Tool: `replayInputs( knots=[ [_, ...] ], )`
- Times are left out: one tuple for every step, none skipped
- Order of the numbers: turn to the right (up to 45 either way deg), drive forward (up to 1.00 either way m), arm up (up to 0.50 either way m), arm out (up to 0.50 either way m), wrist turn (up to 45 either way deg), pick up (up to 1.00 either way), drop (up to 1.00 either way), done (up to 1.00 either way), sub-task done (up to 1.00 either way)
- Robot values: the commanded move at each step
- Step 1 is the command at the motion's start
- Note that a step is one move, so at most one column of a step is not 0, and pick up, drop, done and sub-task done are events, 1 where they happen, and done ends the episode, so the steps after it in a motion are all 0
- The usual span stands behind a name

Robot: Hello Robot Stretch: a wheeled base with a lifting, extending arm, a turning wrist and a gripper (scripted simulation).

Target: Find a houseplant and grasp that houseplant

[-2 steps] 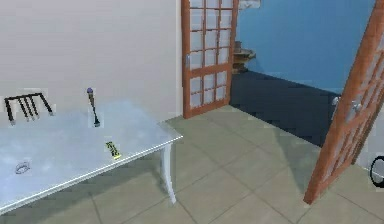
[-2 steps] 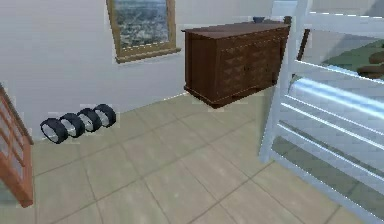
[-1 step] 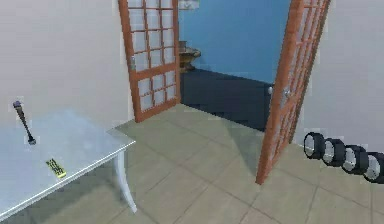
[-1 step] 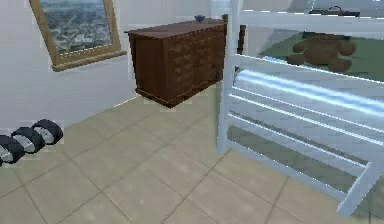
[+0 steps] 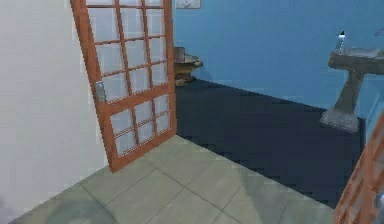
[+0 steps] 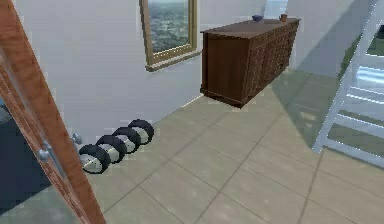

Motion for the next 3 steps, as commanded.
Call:
replayInputs(
  knots=[
    [3.0, 0.0, 0.0, 0.0, 0.0, 0.0, 0.0, 0.0, 0.0],
    [0.0, 1.0, 0.0, 0.0, 0.0, 0.0, 0.0, 0.0, 0.0],
    [0.0, 1.0, 0.0, 0.0, 0.0, 0.0, 0.0, 0.0, 0.0]
  ],
)
